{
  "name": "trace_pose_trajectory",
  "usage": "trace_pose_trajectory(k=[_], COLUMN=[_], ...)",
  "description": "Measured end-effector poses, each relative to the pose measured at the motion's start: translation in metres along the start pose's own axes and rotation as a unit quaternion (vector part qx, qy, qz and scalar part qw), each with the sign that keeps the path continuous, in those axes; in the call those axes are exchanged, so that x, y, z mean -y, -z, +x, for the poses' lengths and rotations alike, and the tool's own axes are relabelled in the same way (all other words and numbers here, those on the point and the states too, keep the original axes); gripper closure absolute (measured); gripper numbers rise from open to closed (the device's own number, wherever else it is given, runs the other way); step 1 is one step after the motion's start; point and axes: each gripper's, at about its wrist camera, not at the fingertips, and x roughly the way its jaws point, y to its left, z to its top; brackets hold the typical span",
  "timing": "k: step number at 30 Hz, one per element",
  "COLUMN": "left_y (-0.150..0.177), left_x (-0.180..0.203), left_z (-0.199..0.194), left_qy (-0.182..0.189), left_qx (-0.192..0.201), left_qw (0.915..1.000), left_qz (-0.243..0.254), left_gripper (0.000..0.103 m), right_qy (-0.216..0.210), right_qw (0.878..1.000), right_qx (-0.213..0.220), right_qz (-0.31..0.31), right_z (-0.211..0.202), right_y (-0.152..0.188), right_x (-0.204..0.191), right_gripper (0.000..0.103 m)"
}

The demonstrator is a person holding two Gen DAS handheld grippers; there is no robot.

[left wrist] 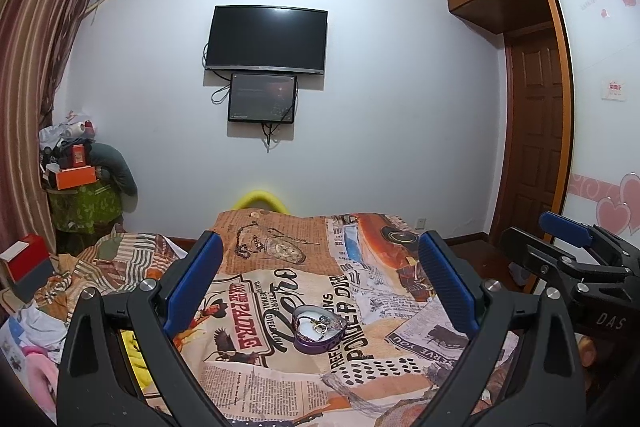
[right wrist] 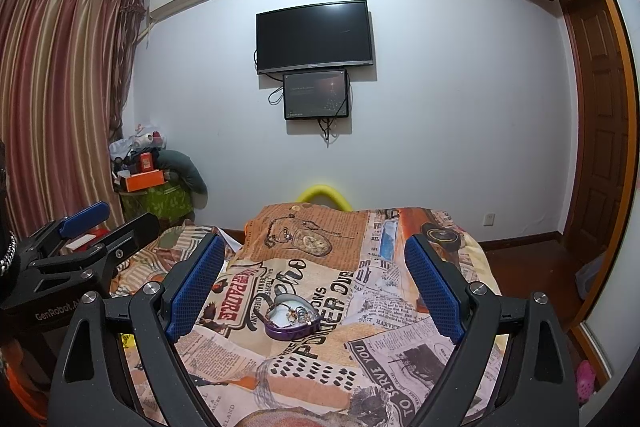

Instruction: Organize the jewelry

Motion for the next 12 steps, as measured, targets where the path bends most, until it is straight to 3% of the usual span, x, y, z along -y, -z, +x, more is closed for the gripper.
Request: trace_pose_trajectory(k=[12], left_y=[0.0028], left_x=[-0.0036], left_z=[0.0038], left_qy=[-0.001], left_qx=[-0.005], left_qw=[1.0], left_qz=[-0.002], left_gripper=[0.004], right_qy=[-0.001], right_qw=[1.0], right_qx=[-0.006], right_qz=[0.002], right_z=[0.0004], right_y=[-0.002], right_x=[-0.0022], right_gripper=[0.013])
